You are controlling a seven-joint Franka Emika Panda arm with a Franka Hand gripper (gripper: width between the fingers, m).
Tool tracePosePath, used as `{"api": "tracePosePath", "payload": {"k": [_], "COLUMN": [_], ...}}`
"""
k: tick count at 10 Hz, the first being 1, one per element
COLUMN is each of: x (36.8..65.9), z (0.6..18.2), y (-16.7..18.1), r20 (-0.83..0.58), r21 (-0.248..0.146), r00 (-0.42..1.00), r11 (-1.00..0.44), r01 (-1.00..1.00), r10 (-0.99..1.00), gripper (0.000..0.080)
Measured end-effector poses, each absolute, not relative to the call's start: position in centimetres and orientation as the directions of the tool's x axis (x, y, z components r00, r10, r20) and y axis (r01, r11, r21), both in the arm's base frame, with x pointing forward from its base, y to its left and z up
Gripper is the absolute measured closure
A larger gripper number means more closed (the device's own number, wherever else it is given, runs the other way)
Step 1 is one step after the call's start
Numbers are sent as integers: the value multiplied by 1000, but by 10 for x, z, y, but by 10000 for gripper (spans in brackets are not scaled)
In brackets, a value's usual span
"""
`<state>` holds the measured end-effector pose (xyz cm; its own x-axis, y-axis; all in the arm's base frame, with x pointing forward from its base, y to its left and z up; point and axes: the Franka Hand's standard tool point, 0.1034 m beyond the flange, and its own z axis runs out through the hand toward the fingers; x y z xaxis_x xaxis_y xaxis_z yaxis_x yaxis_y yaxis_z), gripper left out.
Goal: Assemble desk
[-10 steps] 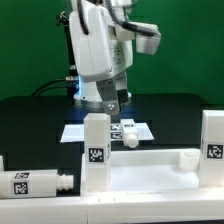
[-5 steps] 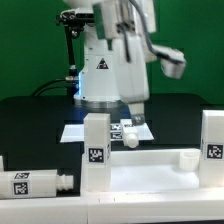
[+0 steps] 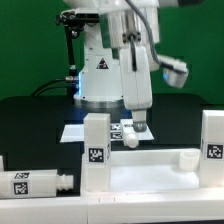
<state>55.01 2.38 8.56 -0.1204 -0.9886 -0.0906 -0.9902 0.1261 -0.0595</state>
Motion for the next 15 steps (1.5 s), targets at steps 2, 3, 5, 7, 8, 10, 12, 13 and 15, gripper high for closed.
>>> {"api": "tracePosePath", "payload": {"k": [2,3,5,7,8,10,12,13,15], "x": [518,510,502,502,501,501,501,503,511], "z": [48,28,7,6,5,5,5,8,27], "y": [31,36,49,50,50,50,50,51,51], "r20": [-34,-10,8,10,10,10,10,6,-10], "r21": [-54,-41,-12,-10,-9,-9,-8,-2,11], "r00": [-99,-89,-76,-66,-65,-60,-55,-56,-55], "r11": [101,89,76,66,65,59,55,56,55], "r01": [-993,-995,-997,-998,-998,-998,-998,-998,-998], "r10": [-994,-996,-997,-998,-998,-998,-998,-998,-998], "gripper": [150,150,150,176,176,356,678,744,744]}}
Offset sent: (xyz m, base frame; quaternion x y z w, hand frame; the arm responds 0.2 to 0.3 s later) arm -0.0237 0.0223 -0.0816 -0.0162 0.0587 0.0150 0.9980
